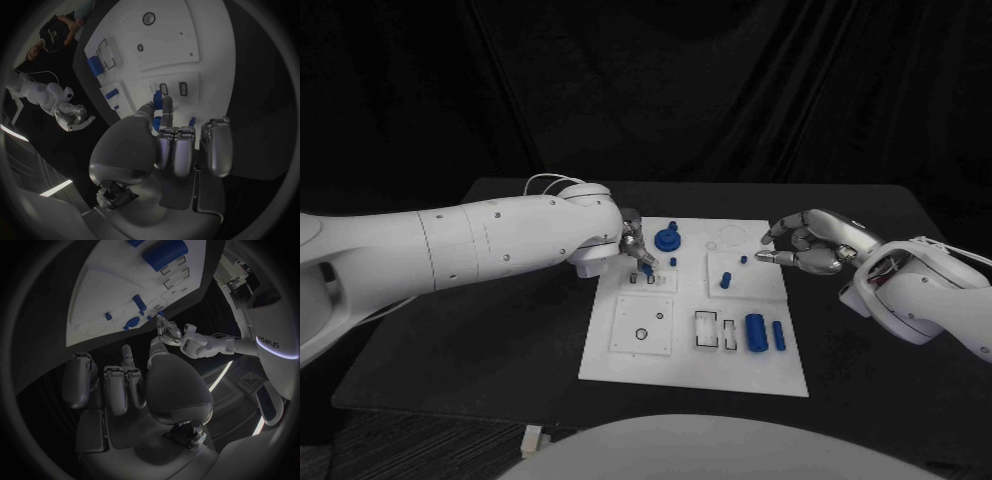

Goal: Assemble the parts on the task board

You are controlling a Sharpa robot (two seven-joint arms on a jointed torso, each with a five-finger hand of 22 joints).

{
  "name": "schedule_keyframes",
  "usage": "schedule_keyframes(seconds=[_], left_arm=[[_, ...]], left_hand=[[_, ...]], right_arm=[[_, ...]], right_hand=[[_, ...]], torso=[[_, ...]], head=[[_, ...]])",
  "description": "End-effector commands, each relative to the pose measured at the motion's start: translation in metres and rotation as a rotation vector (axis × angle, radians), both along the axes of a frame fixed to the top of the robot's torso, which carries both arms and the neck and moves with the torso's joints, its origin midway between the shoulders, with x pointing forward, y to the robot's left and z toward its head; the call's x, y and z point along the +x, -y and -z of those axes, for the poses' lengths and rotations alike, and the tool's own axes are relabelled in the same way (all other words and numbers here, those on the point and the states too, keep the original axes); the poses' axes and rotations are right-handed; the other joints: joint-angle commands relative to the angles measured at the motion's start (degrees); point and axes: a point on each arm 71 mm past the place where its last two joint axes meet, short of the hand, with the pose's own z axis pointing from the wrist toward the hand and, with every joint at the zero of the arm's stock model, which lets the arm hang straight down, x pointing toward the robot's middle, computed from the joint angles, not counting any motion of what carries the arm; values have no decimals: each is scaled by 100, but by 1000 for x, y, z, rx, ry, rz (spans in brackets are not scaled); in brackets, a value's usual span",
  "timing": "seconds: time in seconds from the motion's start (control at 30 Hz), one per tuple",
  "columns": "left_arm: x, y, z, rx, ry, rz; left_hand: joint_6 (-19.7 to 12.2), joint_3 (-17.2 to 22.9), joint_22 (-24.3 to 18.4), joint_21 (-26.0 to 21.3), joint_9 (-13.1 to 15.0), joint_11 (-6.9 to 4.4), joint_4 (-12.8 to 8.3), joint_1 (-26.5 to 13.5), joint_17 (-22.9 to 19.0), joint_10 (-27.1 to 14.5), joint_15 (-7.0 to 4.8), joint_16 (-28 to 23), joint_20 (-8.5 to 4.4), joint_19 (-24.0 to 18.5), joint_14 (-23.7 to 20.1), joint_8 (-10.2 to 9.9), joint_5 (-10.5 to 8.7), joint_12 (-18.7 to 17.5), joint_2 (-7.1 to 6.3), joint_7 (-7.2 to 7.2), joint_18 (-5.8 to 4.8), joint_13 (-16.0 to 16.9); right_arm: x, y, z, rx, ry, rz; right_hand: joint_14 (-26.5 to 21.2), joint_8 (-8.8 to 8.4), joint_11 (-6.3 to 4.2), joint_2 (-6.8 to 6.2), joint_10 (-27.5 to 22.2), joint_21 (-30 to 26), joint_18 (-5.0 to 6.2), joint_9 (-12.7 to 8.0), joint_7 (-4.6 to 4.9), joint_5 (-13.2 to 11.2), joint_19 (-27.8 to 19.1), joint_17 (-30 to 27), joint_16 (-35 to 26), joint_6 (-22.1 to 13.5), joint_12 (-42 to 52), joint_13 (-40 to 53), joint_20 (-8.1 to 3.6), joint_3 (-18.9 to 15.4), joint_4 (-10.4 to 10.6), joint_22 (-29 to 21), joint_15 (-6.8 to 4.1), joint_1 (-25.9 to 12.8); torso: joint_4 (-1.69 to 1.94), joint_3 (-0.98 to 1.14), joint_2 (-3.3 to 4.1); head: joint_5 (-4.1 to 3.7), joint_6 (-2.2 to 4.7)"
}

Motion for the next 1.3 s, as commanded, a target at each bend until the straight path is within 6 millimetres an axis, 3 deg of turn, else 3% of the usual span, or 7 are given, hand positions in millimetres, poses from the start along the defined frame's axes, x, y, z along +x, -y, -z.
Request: schedule_keyframes(seconds=[0.03,0.57,1.3], left_arm=[[0,3,-3,-23,90,5],[-14,0,15,-69,135,-13],[-15,-3,17,-34,154,-6]], left_hand=[[-32,316,1144,-35,8,-21,-261,-39,1505,595,-35,15,-16,140,605,31,-19,24,-23,-4,-53,1507],[-45,398,1145,-46,23,-16,-181,-105,1505,595,-31,15,-11,138,605,42,-26,24,-34,1,-52,1507],[-51,478,1145,-59,40,-14,-125,-132,1505,595,-29,15,-9,135,605,58,-54,24,-54,4,-50,1507]], right_arm=[[0,1,0,4,12,14],[-4,1,-3,25,43,4],[-5,1,-2,24,39,5]], right_hand=[[531,17,41,15,607,-38,117,-5,0,40,-40,1272,-40,47,20,1510,-12,-11,-15,994,26,63],[532,16,44,8,607,-38,116,-7,2,46,-39,1278,-34,51,20,1510,-10,-14,-23,994,29,87],[534,16,44,7,607,-35,116,-8,3,47,-38,1282,-31,52,20,1510,-9,-15,-24,995,29,90]], torso=[[-5,6,-6],[-1,-4,14],[-4,-6,11]], head=[[13,-1],[5,-1],[9,-1]])
